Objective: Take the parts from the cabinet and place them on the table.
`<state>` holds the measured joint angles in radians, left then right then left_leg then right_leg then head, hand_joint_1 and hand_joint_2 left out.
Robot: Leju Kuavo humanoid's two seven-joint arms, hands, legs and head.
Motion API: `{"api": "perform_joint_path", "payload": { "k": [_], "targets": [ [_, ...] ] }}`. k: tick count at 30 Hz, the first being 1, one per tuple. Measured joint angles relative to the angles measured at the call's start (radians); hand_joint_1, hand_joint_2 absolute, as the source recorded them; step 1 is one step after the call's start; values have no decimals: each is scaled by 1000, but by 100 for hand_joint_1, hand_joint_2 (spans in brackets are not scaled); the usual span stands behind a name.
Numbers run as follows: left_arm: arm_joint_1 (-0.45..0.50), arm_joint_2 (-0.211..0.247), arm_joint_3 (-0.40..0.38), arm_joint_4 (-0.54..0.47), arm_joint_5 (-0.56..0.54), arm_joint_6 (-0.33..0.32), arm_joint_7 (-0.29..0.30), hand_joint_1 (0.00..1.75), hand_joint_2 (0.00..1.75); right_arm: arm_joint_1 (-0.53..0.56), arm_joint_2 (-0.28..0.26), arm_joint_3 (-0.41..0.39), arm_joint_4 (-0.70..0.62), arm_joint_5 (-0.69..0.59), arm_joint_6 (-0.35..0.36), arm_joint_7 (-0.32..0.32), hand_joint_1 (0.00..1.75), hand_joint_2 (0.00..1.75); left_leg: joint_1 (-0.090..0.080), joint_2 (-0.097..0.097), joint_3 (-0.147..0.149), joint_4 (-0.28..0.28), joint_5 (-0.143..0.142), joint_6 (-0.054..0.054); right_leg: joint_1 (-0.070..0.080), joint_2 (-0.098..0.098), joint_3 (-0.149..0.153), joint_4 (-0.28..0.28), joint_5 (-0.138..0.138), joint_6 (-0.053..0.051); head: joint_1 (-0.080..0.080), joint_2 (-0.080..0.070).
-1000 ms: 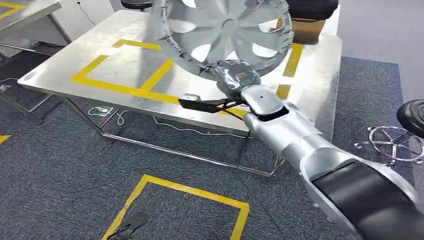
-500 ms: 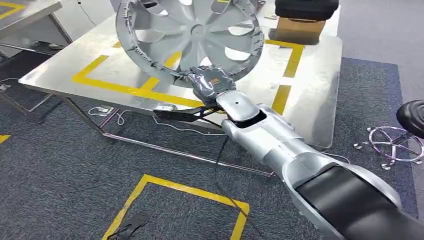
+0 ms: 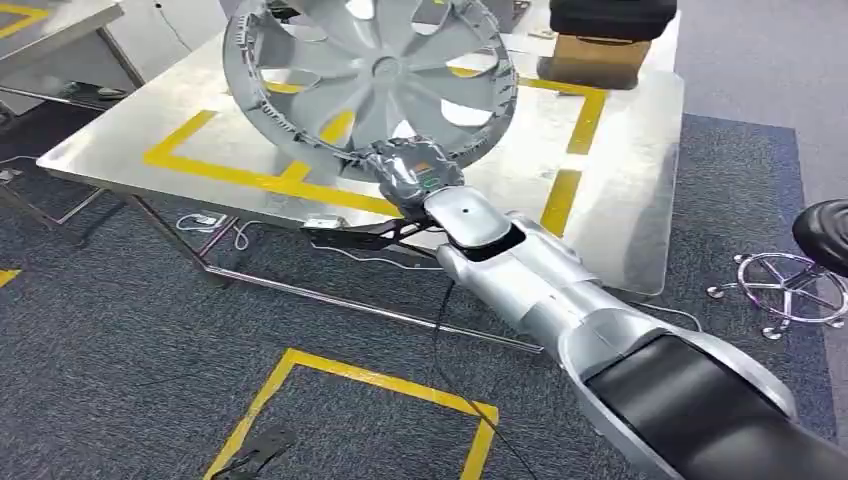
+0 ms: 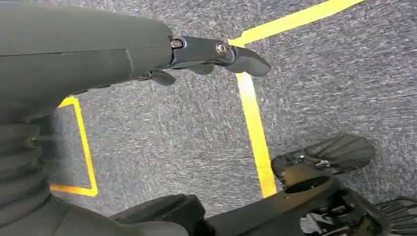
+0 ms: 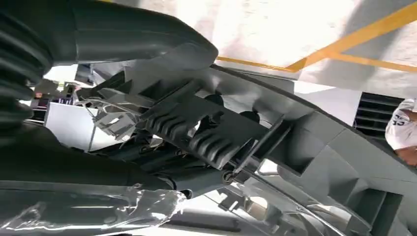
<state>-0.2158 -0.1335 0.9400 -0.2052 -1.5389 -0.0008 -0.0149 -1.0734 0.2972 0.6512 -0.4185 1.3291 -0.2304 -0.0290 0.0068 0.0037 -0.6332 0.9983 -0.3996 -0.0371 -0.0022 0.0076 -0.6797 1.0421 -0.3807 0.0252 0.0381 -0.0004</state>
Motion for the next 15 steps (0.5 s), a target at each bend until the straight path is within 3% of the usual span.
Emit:
{"api": "perform_joint_path", "payload": {
  "k": [15],
  "targets": [
    [3,4,2,0,1,0,1,0,175,4,13,9,0,0,9,3,175,175,0,0,0,0,0,0,0,0,0,0,0,0,0,0]
  ]
}}
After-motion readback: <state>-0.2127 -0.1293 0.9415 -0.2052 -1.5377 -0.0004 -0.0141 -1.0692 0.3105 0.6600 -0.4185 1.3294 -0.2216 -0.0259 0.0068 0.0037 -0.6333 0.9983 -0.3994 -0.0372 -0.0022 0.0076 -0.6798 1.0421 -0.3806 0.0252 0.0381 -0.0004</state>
